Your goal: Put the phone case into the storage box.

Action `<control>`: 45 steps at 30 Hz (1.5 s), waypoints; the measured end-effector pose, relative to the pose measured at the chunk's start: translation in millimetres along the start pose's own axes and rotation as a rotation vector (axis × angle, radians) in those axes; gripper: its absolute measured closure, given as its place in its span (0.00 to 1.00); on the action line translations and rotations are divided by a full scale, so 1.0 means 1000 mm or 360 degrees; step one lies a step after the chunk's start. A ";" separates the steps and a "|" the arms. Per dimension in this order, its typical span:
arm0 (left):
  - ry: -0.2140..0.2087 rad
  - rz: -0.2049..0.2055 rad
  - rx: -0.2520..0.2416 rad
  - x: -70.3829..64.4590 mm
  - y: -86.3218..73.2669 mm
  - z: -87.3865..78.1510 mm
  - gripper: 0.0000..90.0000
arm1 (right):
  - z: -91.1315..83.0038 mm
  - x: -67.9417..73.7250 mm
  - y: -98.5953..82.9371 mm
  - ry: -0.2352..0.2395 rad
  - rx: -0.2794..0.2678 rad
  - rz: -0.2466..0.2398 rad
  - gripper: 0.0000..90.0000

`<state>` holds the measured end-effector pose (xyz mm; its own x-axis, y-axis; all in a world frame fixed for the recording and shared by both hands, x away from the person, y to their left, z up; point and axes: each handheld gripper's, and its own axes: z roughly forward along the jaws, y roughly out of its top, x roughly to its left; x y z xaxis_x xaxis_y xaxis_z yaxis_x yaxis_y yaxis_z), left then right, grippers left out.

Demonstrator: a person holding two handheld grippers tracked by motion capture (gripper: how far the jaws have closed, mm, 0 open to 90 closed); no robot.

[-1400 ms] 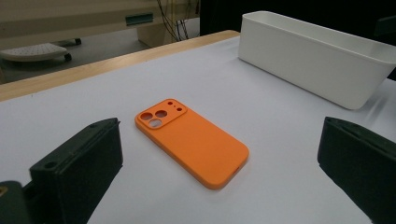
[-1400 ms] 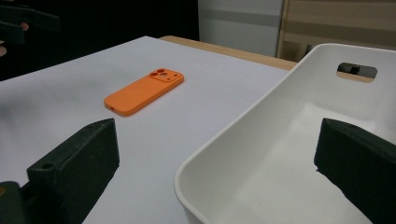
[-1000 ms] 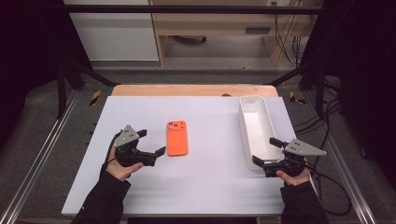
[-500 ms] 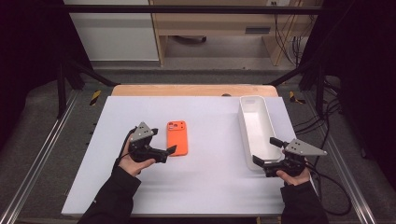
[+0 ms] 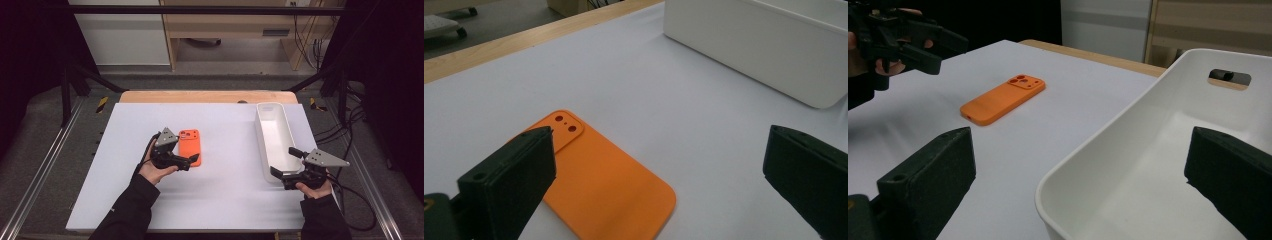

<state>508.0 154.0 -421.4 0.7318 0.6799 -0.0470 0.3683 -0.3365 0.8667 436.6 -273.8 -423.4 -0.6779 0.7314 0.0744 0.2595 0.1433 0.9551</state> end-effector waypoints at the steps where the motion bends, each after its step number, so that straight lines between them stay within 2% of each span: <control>1: -0.0003 -0.0006 0.0010 0.000 0.000 0.002 0.01 | 0.000 0.000 0.000 0.0001 -0.0001 -0.0001 0.00; 10: -0.0001 -0.0022 0.0055 -0.001 0.004 0.017 0.05 | 0.000 0.000 0.000 0.0001 -0.0001 -0.0001 0.00; 12: 0.0020 -0.0024 0.0066 -0.002 0.005 0.021 0.06 | 0.000 0.000 0.000 0.0001 0.0002 -0.0001 0.00; 20: 0.0052 -0.0016 0.0095 -0.003 0.006 0.032 0.16 | 0.000 0.000 0.000 0.0001 0.0002 -0.0003 0.00; 21: 0.0052 -0.0023 0.0099 -0.003 0.006 0.034 0.23 | 0.000 0.000 0.000 0.0001 0.0004 0.0000 0.00; 22: 0.0047 -0.0022 0.0104 -0.004 0.006 0.035 0.23 | 0.000 0.000 0.000 0.0001 0.0004 0.0000 0.00; 25: 0.0039 -0.0045 0.0106 -0.004 0.005 0.039 0.31 | 0.000 0.000 0.000 -0.0002 0.0005 -0.0007 0.01; 32: 0.0050 -0.0045 0.0149 -0.007 0.005 0.046 0.47 | 0.000 0.000 0.000 0.0000 0.0007 -0.0005 0.00; 35: 0.0043 -0.0044 0.0192 -0.007 0.003 0.050 0.56 | 0.000 0.000 0.000 0.0000 0.0007 -0.0008 0.00; 39: 0.0042 -0.0058 0.0217 -0.007 0.002 0.053 0.62 | 0.000 0.000 0.000 0.0000 0.0009 -0.0005 0.00; 45: 0.0043 -0.0042 0.0249 -0.011 0.001 0.057 0.75 | 0.000 0.000 0.000 -0.0001 0.0011 -0.0006 0.00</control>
<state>533.0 109.2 -448.6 0.7058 0.7064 -0.0536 0.4736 -0.4142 0.7772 436.7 -273.8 -423.7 -0.6785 0.7312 0.0704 0.2615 0.1508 0.9534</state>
